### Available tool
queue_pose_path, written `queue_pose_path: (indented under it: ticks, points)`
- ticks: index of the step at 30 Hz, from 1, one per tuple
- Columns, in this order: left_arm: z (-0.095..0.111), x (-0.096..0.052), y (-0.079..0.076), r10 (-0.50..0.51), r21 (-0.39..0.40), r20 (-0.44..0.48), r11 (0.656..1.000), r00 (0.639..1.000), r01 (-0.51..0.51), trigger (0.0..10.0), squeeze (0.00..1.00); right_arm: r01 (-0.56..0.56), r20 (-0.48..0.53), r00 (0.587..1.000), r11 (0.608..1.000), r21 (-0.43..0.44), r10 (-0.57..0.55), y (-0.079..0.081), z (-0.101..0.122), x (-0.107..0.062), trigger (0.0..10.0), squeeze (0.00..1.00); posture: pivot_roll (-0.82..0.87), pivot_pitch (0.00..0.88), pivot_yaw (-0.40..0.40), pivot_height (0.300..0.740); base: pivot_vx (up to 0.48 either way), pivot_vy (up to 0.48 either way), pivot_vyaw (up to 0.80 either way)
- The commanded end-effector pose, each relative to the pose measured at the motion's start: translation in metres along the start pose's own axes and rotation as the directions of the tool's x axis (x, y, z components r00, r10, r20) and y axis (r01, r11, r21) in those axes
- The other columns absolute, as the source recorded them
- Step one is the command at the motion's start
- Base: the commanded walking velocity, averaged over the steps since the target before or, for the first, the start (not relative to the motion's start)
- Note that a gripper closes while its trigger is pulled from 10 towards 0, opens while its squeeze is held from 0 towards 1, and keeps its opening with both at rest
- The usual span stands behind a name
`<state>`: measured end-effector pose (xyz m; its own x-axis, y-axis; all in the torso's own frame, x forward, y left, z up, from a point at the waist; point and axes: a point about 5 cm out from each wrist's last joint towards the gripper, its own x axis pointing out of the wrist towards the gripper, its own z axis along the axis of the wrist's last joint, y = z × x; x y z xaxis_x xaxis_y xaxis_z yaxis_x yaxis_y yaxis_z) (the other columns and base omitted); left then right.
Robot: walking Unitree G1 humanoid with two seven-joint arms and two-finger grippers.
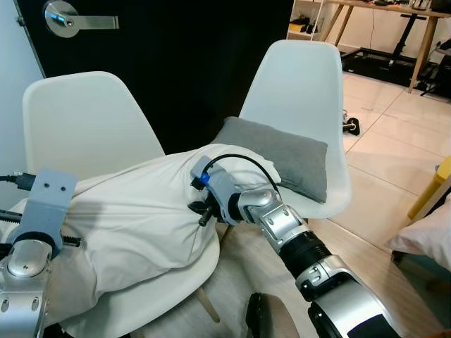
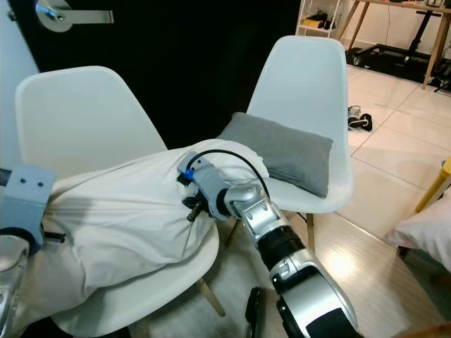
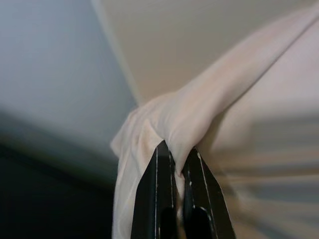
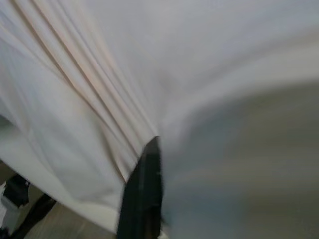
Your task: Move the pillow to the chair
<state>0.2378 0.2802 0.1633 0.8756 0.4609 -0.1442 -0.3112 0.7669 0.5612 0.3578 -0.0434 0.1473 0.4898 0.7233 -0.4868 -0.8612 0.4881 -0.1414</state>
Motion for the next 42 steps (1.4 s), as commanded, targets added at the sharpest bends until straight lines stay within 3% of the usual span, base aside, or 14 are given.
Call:
queue_pose_path:
  ticks: [1,8,16,21,22,23,24,28,29,30,32,39,41,42]
  points:
    - [-0.02,0.003,0.02,0.15,0.061,-0.083,0.988,0.985,-0.145,0.0,0.0,0.055,-0.089,0.995,0.998,0.027,-0.053,-0.013,-0.021,-0.01,10.0,1.0,0.06,0.0,-0.073,0.364,0.0,0.0,0.0]
    - [-0.049,0.009,0.013,0.158,0.003,-0.166,0.987,0.973,-0.16,0.0,0.0,0.162,-0.216,0.962,0.986,-0.03,-0.165,-0.049,-0.047,-0.047,10.0,1.0,0.04,0.0,-0.073,0.364,0.0,0.0,0.0]
    - [-0.041,0.012,0.014,0.185,-0.015,-0.119,0.982,0.975,-0.188,0.0,0.0,0.083,-0.339,0.937,0.996,-0.014,-0.083,-0.069,-0.08,-0.1,10.0,1.0,0.03,0.0,-0.081,0.364,0.0,0.0,0.0]
    - [-0.031,0.013,0.015,0.17,-0.055,-0.068,0.983,0.983,-0.174,0.0,0.0,0.109,-0.271,0.957,0.994,0.021,-0.099,-0.08,-0.075,-0.119,10.0,1.0,0.03,0.0,-0.08,0.364,0.0,0.0,0.0]
    - [-0.024,0.014,0.016,0.169,-0.063,-0.032,0.983,0.985,-0.17,0.0,0.0,0.091,-0.195,0.978,0.995,0.05,-0.08,-0.082,-0.068,-0.122,10.0,0.49,0.02,0.0,-0.08,0.364,0.0,0.0,0.0]
    - [-0.016,0.014,0.017,0.152,-0.076,-0.005,0.985,0.988,-0.152,4.7,0.57,0.077,-0.131,0.989,0.994,0.082,-0.066,-0.084,-0.062,-0.128,10.0,0.0,0.03,0.0,-0.081,0.364,0.0,0.0,0.0]
    - [-0.011,0.014,0.018,0.142,-0.082,0.012,0.987,0.99,-0.141,10.0,1.0,0.065,-0.094,0.994,0.993,0.099,-0.056,-0.085,-0.058,-0.132,10.0,0.0,0.03,0.0,-0.081,0.364,0.0,0.0,0.0]
    - [-0.002,0.015,0.021,0.126,-0.098,0.047,0.988,0.991,-0.121,10.0,1.0,0.136,-0.144,0.982,0.985,0.102,-0.121,-0.092,-0.065,-0.14,10.0,0.0,0.03,0.0,-0.08,0.364,0.0,0.0,0.0]
    - [0.017,0.015,0.013,-0.009,-0.127,0.113,0.992,0.994,0.024,10.0,1.0,0.421,-0.264,0.884,0.902,0.092,-0.385,-0.114,-0.076,-0.15,10.0,0.0,0.03,0.0,-0.075,0.364,0.0,0.0,0.0]
    - [0.017,0.015,0.013,-0.009,-0.127,0.113,0.992,0.994,0.024,10.0,1.0,0.421,-0.264,0.884,0.902,0.092,-0.385,-0.114,-0.076,-0.15,10.0,0.0,0.03,0.0,-0.075,0.364,0.0,0.0,0.0]
    - [0.032,0.013,0.003,-0.141,-0.108,0.144,0.982,0.979,0.157,10.0,1.0,0.596,-0.289,0.783,0.798,0.093,-0.551,-0.128,-0.077,-0.159,10.0,0.0,0.03,0.0,-0.075,0.364,0.0,0.0,0.0]
    - [0.05,0.001,-0.018,-0.386,-0.018,0.161,0.919,0.908,0.394,10.0,1.0,0.656,-0.186,0.752,0.744,0.125,-0.632,-0.136,-0.061,-0.161,10.0,0.0,0.03,0.0,-0.071,0.364,0.0,0.0,0.0]
    - [0.062,-0.012,-0.027,-0.536,0.01,0.185,0.839,0.824,0.544,10.0,1.0,0.615,-0.013,0.777,0.754,0.23,-0.629,-0.135,-0.036,-0.151,10.0,0.0,0.03,0.0,-0.072,0.364,0.0,0.0,0.0]
    - [0.062,-0.012,-0.027,-0.536,0.01,0.185,0.839,0.824,0.544,10.0,1.0,0.615,-0.013,0.777,0.754,0.23,-0.629,-0.135,-0.036,-0.151,10.0,0.0,0.03,0.0,-0.072,0.364,0.0,0.0,0.0]
